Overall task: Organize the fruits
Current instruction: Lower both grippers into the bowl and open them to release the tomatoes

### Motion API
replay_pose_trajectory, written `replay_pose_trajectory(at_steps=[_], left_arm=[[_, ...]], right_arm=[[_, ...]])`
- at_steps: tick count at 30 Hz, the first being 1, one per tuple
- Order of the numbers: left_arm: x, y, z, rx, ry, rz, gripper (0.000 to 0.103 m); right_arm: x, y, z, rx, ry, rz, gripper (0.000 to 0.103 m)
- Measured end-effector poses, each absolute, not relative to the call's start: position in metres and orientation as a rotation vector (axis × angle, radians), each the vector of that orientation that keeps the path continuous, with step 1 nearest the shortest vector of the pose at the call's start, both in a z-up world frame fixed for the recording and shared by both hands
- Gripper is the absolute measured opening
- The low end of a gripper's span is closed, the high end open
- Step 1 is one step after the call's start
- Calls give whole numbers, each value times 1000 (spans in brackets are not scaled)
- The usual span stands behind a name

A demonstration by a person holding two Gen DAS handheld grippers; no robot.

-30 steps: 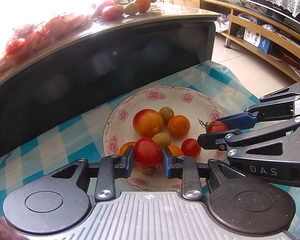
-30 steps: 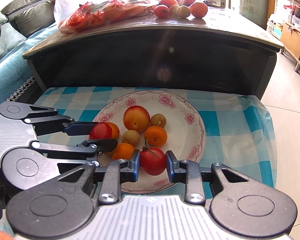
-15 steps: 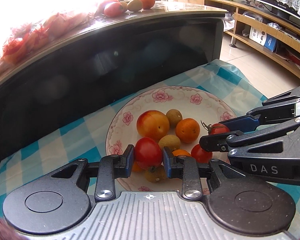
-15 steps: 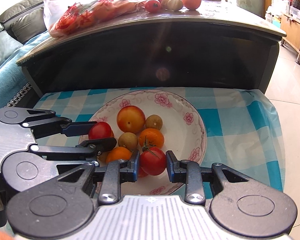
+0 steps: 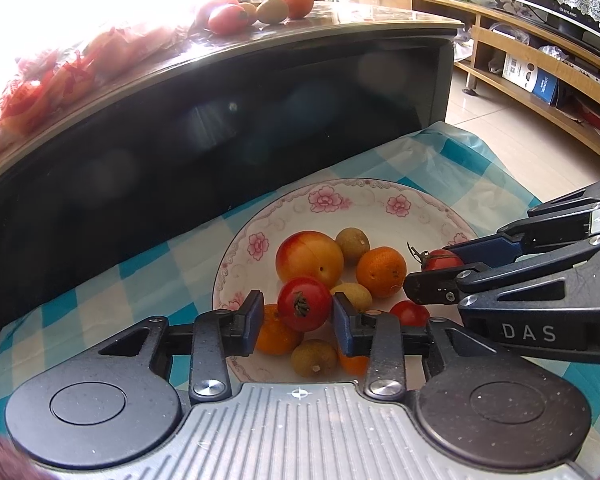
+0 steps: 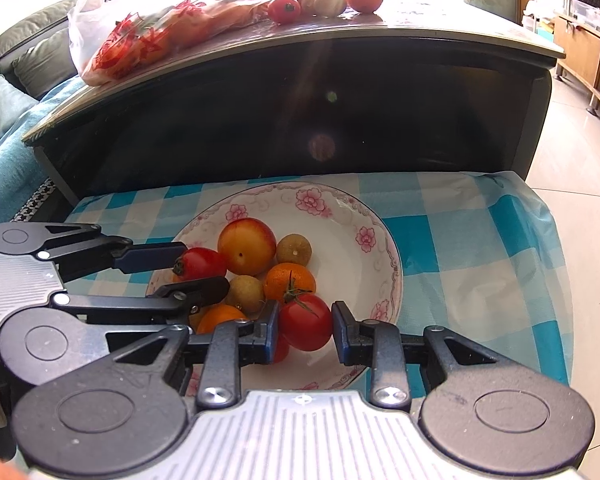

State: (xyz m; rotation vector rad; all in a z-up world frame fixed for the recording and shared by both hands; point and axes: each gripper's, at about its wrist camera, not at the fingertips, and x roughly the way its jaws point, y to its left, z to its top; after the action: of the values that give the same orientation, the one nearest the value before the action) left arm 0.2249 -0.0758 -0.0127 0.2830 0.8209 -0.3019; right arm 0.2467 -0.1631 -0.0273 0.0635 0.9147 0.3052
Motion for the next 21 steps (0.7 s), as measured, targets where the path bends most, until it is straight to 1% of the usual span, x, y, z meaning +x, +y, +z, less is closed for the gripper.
replay_pose_trajectory(at_steps=[4, 9, 11, 13, 16, 21], left_arm=[[228, -75, -13, 272, 828, -299, 50], [229, -76, -11, 273, 829, -300, 50], [229, -76, -10, 272, 828, -300, 52], [228, -76, -8, 275, 825, -297, 58], [228, -75, -4, 273, 821, -293, 62], [227, -76, 2, 274, 812, -289, 66]], right_arm=[[248, -165, -28, 73, 913, 298, 34], [248, -167, -27, 80, 911, 292, 34], [247, -168, -25, 83, 907, 287, 34], [246, -170, -23, 84, 902, 281, 35], [244, -173, -19, 94, 895, 270, 37], [239, -175, -12, 99, 882, 261, 40]])
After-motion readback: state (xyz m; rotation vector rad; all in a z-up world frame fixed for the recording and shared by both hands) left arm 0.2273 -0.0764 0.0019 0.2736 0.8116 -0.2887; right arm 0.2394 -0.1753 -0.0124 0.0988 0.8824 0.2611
